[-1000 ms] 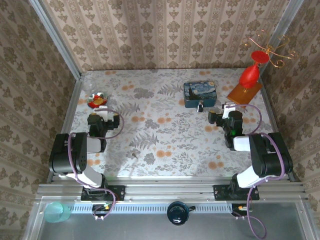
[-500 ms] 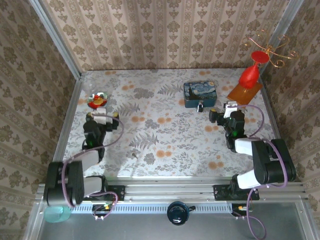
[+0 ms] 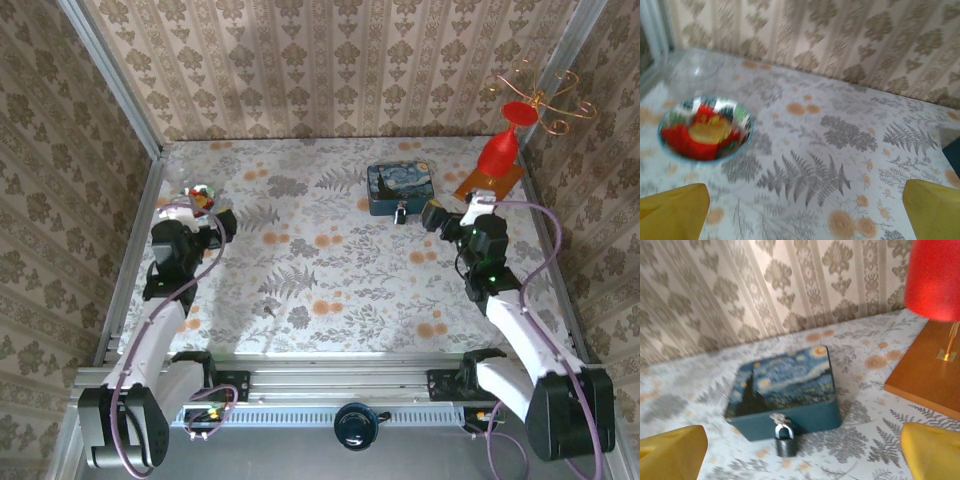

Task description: Unlock a padlock with a key

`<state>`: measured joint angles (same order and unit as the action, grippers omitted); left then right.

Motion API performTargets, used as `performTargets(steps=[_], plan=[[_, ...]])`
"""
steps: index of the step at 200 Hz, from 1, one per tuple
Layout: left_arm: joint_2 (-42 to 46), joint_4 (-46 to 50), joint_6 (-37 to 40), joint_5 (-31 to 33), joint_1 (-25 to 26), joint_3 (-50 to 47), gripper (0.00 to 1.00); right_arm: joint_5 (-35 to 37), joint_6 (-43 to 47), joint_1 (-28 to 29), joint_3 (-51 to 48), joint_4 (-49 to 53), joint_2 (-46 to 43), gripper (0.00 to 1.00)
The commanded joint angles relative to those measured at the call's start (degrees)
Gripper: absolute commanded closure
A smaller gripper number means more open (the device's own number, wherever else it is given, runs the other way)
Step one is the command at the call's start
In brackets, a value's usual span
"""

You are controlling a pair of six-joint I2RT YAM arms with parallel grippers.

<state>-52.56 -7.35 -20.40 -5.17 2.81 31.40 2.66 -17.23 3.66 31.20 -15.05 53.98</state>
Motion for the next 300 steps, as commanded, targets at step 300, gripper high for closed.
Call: performTargets(steps=[300], plan=[[49.2, 36.7, -8.3, 13.4, 7.9, -14.2, 0.00, 4.3, -17.3, 57.7, 46.3, 42.8, 49.3, 0.22]])
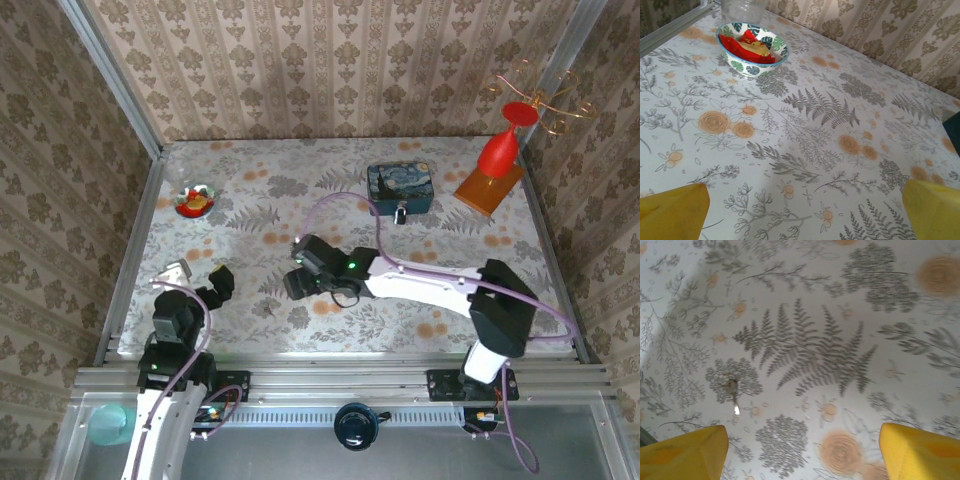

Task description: Unlock a padlock with a key

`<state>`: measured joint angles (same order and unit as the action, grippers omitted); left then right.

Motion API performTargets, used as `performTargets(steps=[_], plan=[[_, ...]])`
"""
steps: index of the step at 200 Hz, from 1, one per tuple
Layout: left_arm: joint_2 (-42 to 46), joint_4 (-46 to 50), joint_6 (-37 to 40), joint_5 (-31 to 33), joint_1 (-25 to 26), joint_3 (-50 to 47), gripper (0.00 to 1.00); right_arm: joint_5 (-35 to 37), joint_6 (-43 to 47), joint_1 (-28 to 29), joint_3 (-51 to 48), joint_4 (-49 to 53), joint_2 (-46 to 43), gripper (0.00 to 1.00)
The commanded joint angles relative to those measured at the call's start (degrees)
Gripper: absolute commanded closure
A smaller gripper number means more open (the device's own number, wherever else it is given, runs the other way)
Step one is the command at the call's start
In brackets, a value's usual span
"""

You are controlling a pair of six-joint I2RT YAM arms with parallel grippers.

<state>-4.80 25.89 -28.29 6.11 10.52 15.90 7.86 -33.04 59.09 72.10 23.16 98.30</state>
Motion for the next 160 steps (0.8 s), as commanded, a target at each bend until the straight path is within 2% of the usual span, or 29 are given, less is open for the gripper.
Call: performTargets(steps=[1, 57, 160], plan=[[1.5, 3.5, -0.4, 2.1, 0.2, 1.4, 0.00, -0.9, -1.5, 2.4, 5.7, 4.7, 5.2, 0.22], [2.8, 6.0, -0.5, 4.3, 0.5, 2.8, 0.00, -3.1, -4.8, 4.0, 15.6, 7.3, 15.4, 0.29], [3.4, 7.6, -1.0, 6.6, 1.2, 3.5, 0.00, -5.4, -4.3, 5.4, 30.3, 14.4, 28.3, 0.45]])
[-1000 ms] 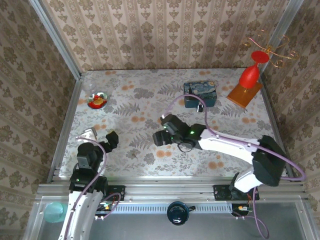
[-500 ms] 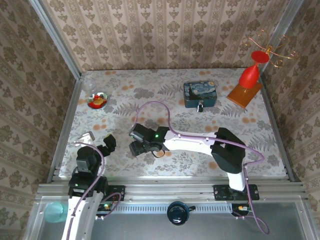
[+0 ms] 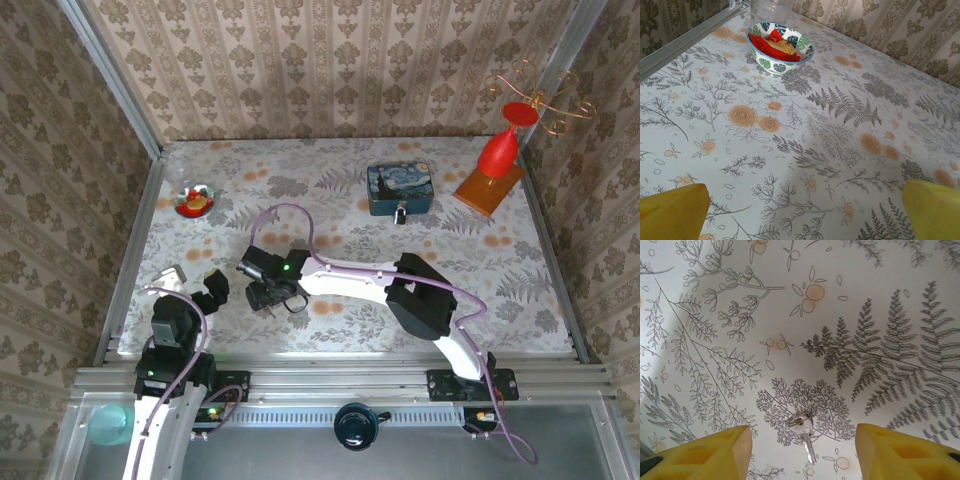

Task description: Unlock a padlock with a key

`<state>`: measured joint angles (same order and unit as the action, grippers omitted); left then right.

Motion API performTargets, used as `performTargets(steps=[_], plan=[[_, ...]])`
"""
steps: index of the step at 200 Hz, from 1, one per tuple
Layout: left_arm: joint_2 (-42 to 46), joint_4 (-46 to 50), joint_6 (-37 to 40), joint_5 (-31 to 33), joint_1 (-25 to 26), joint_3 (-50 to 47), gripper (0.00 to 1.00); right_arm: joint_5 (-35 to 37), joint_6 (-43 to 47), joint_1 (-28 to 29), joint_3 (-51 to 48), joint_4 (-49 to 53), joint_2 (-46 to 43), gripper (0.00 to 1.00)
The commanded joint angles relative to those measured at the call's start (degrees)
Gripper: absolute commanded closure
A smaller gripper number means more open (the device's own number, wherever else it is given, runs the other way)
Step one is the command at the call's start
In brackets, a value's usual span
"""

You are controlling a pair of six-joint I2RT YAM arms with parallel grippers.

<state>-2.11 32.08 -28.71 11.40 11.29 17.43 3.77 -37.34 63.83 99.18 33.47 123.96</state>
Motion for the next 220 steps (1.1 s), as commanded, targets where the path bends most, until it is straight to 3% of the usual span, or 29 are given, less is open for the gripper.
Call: performTargets(steps=[1, 149, 220], plan=[[0.8, 1.4, -0.6, 1.3, 0.5, 1.9, 0.00, -1.3, 0.0, 0.7, 3.3, 4.1, 2.7, 0.45], [0.7, 1.4, -0.8, 2.1, 0.6, 1.9, 0.00, 1.9, 1.1, 1.9, 11.9, 11.8, 11.7, 0.63], [0.8, 1.5, -0.8, 2.7, 0.6, 1.8, 0.00, 3.5, 1.9, 2.0, 13.0, 12.1, 13.9, 0.63]])
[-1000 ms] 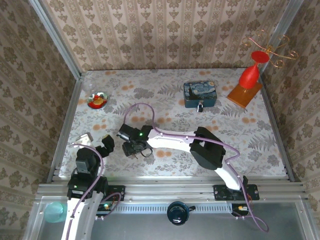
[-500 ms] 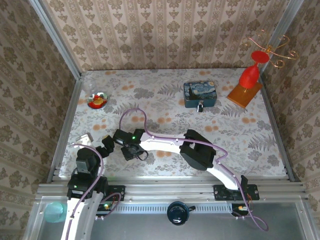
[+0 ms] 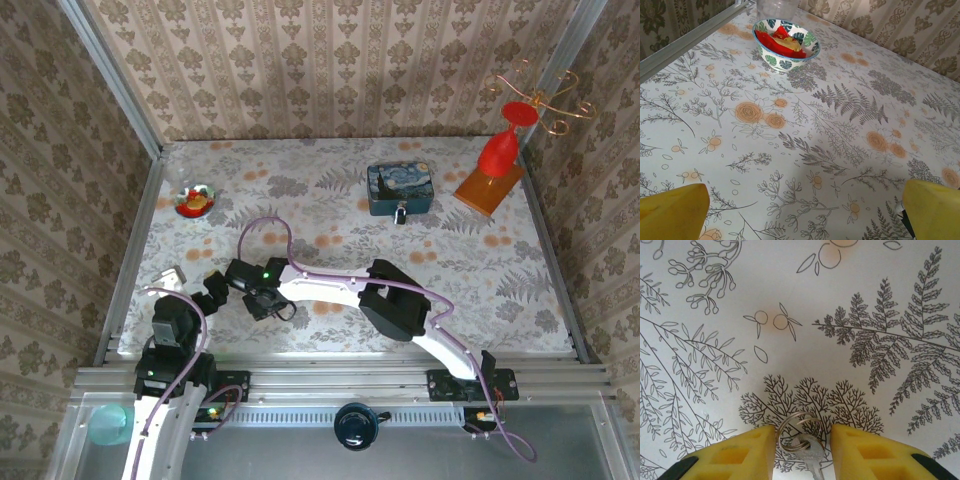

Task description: Unlock a padlock with a key

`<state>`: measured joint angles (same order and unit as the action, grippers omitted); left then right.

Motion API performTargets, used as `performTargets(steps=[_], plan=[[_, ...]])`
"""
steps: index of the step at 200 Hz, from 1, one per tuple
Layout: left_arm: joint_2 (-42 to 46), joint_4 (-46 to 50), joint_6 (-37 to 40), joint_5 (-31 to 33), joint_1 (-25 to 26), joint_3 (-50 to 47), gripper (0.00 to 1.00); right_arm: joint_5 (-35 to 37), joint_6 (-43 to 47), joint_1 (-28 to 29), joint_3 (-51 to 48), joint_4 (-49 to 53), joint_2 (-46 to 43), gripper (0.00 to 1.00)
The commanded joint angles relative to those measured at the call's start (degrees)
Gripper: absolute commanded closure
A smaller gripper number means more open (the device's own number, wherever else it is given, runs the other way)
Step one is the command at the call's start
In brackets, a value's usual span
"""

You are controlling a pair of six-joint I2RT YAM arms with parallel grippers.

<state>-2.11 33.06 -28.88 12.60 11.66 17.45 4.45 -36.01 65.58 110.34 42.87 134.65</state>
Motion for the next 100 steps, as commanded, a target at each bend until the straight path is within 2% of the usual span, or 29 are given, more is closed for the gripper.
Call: performTargets(steps=[1, 29, 77, 100], plan=[[0.8, 0.5, -0.7, 1.4, 0.2, 1.8, 0.00, 2.9, 0.6, 0.2, 1.8, 2.7, 3.3, 0.63], [0.7, 0.7, -0.7, 1.9, 0.2, 1.8, 0.00, 2.5, 0.6, -0.3, 2.0, 2.1, 4.5, 0.62], [0.8, 0.8, -0.6, 2.3, 0.3, 1.7, 0.00, 6.7, 1.2, -0.6, 0.8, 3.0, 2.7, 0.72], [0.8, 0.6, -0.6, 2.4, 0.2, 1.5, 0.00, 4.6, 1.3, -0.9, -3.2, -1.2, -1.0, 0.73]])
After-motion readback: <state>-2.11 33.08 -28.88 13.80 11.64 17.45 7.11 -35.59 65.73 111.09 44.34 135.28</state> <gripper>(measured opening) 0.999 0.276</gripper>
